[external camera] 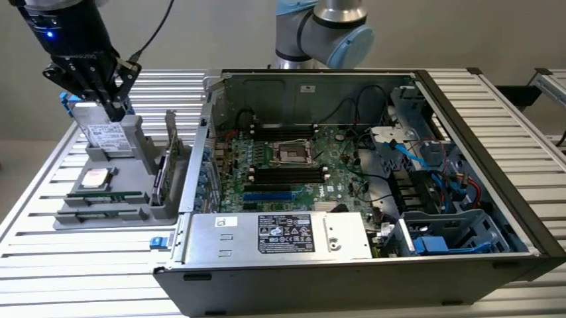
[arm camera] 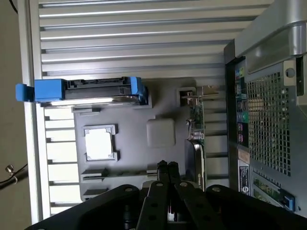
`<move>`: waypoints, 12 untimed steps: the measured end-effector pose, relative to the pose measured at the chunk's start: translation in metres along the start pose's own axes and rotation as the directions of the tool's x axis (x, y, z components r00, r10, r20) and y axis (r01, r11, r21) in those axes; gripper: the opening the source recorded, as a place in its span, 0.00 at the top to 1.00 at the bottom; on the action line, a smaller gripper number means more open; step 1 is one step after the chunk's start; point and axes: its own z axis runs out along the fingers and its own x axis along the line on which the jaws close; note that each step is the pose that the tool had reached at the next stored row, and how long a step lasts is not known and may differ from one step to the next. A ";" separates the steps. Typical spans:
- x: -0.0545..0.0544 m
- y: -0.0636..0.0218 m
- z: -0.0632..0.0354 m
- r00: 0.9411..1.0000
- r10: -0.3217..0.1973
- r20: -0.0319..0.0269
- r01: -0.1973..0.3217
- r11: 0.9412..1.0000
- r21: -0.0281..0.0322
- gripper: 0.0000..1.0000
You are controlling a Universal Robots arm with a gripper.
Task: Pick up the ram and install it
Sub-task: 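Reach for the ram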
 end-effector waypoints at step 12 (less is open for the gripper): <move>0.019 -0.0296 0.0064 1.000 -0.013 -0.002 0.013 1.000 -0.016 0.90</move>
